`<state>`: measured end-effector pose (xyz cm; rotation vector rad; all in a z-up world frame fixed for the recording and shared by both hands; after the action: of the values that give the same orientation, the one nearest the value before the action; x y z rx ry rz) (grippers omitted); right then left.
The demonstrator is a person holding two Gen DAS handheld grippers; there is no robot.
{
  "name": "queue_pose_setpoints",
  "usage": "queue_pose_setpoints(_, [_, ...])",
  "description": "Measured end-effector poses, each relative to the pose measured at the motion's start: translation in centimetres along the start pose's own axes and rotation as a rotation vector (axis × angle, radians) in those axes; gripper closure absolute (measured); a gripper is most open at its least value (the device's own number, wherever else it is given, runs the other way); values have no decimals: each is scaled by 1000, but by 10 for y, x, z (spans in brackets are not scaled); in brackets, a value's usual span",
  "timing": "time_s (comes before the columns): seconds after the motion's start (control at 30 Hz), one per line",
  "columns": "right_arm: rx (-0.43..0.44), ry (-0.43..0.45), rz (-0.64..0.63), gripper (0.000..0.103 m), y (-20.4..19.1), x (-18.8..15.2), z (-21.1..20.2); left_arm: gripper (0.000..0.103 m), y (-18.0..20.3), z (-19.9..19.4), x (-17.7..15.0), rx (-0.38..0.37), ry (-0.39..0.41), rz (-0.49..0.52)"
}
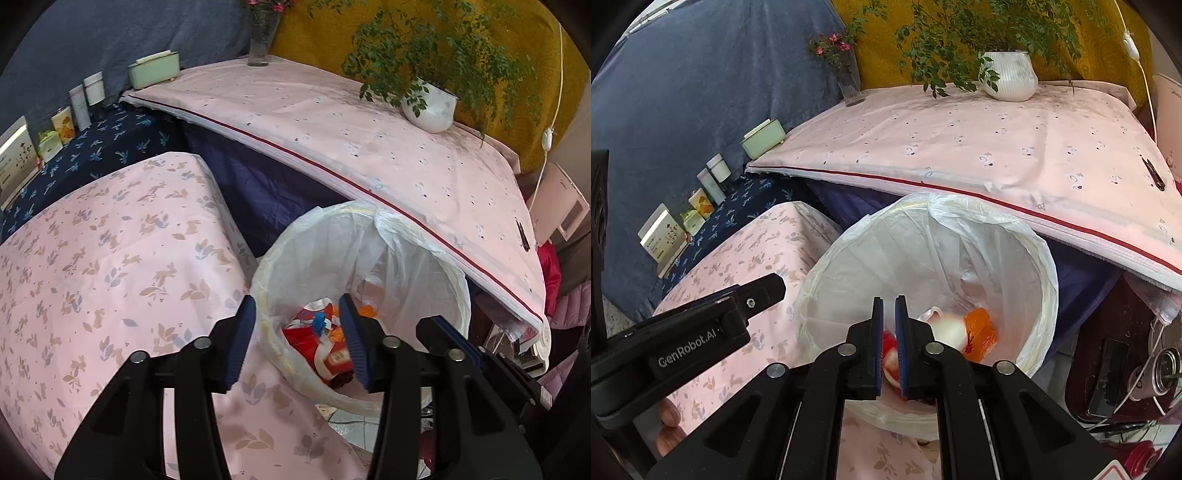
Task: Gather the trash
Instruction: 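Open both tools to drop the red box and cup into the bin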
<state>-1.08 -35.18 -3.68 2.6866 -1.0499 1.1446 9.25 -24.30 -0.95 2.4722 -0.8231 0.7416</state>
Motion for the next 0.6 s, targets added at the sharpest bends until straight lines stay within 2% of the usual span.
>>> queue_pose_setpoints(0.27, [-5, 6, -26, 81, -10, 0, -5, 52, -16, -7, -4, 53, 23, -22])
queue_pose_setpoints(0.43, [-16, 5, -54, 78, -15, -4, -9, 51, -25, -11, -11, 80, 27, -23])
queue_pose_setpoints(0.6, [-34, 10, -81, 64, -18, -8, -14, 51, -28, -14, -19, 114, 33, -5])
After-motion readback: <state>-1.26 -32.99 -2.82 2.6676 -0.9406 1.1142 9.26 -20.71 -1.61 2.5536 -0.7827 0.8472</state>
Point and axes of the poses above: each gripper's, at about its wrist camera, not at the fingertips, and z roughly the way its jaws point, y to its right, x to its top, the point moved 1 cm from there along z, roughly the way its jaws point, and after that the axes turned 7 degrees about -x, right-handed, at the moved point
